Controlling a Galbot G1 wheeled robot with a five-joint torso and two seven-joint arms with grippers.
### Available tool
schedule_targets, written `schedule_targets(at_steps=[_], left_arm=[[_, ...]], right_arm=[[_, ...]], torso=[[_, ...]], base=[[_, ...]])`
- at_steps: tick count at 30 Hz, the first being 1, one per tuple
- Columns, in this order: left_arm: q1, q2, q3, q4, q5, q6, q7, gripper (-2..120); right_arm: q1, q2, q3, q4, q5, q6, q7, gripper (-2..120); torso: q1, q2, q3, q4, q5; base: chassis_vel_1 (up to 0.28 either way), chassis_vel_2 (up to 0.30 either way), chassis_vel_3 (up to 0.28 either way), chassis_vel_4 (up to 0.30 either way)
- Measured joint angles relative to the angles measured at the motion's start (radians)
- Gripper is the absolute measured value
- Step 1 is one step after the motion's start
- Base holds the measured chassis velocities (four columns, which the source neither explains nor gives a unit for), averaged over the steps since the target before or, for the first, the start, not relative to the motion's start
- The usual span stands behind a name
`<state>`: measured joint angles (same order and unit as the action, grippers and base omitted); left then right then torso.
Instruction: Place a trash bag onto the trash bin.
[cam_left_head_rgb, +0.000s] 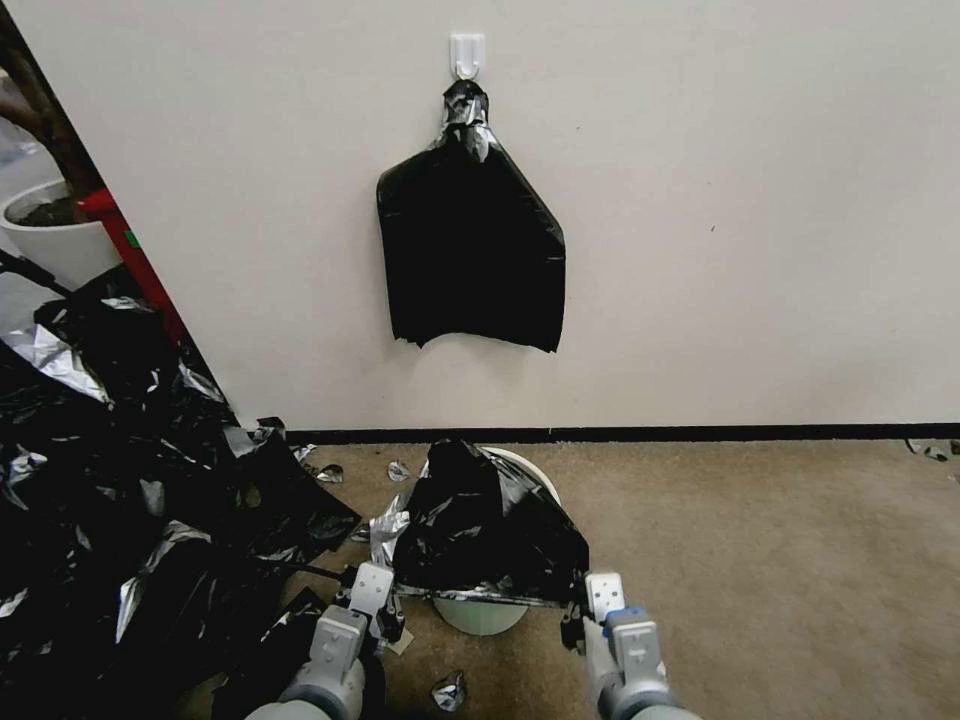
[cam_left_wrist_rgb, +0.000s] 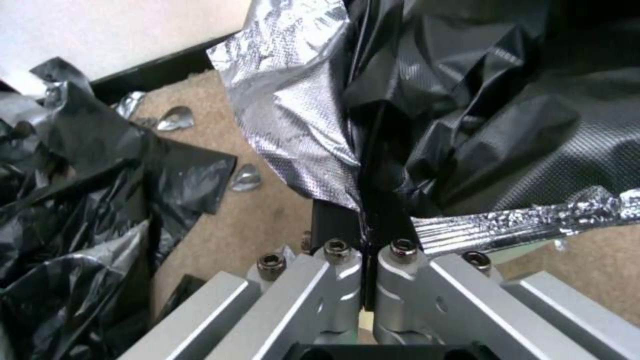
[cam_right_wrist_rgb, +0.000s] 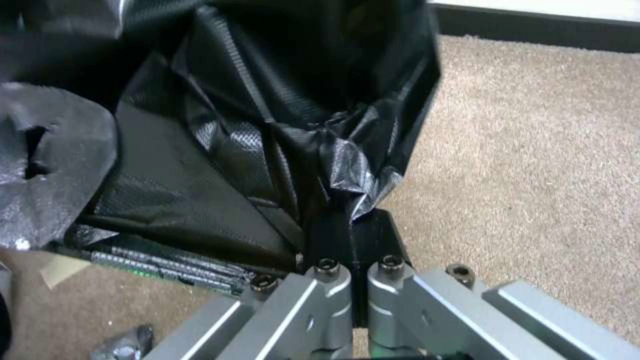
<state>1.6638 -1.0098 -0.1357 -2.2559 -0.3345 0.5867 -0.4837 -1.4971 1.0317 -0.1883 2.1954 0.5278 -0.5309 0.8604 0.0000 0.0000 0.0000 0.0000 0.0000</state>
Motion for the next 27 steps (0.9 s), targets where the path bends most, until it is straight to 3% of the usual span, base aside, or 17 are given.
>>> schedule_targets(at_steps=[5, 8, 14, 19, 22, 25, 27], left_arm=[[-0.024, -0.019, 0.001, 0.052, 0.002, -0.006, 0.003, 0], [-0.064, -0.062, 0.015, 0.131, 0.005, -0.012, 0.008, 0], [-0.111, -0.110, 0.039, 0.205, 0.014, -0.014, 0.013, 0], [-0.109, -0.108, 0.038, 0.194, 0.013, -0.016, 0.014, 0], [-0.096, -0.092, 0.027, 0.167, 0.003, -0.015, 0.014, 0], [-0.076, -0.066, 0.005, 0.129, -0.020, -0.005, 0.015, 11], [-0.070, -0.057, -0.002, 0.118, -0.027, 0.000, 0.015, 15]], right_arm=[[0.023, 0.023, -0.006, -0.065, -0.045, 0.004, -0.017, 0], [0.057, 0.049, 0.002, -0.167, -0.094, 0.010, -0.049, 0], [0.070, 0.072, 0.022, -0.227, -0.106, 0.010, -0.090, 0], [0.051, 0.073, 0.041, -0.190, -0.110, 0.010, -0.108, 0], [0.037, 0.068, 0.051, -0.163, -0.110, 0.015, -0.117, 9], [0.007, 0.051, 0.064, -0.115, -0.104, 0.017, -0.122, 24], [-0.005, 0.046, 0.067, -0.099, -0.100, 0.017, -0.122, 27]], torso=[[0.000, 0.000, 0.000, 0.0000, 0.0001], [0.000, 0.000, 0.000, 0.0000, 0.0000], [0.000, 0.000, 0.000, 0.0000, 0.0000], [0.000, 0.000, 0.000, 0.0000, -0.0001], [0.000, 0.000, 0.000, 0.0000, 0.0000], [0.000, 0.000, 0.000, 0.0001, 0.0000], [0.000, 0.000, 0.000, 0.0000, 0.0000]], base=[[0.000, 0.000, 0.000, 0.000], [0.000, 0.000, 0.000, 0.000], [0.000, 0.000, 0.000, 0.000], [0.000, 0.000, 0.000, 0.000], [0.000, 0.000, 0.000, 0.000], [0.000, 0.000, 0.000, 0.000], [0.000, 0.000, 0.000, 0.000]])
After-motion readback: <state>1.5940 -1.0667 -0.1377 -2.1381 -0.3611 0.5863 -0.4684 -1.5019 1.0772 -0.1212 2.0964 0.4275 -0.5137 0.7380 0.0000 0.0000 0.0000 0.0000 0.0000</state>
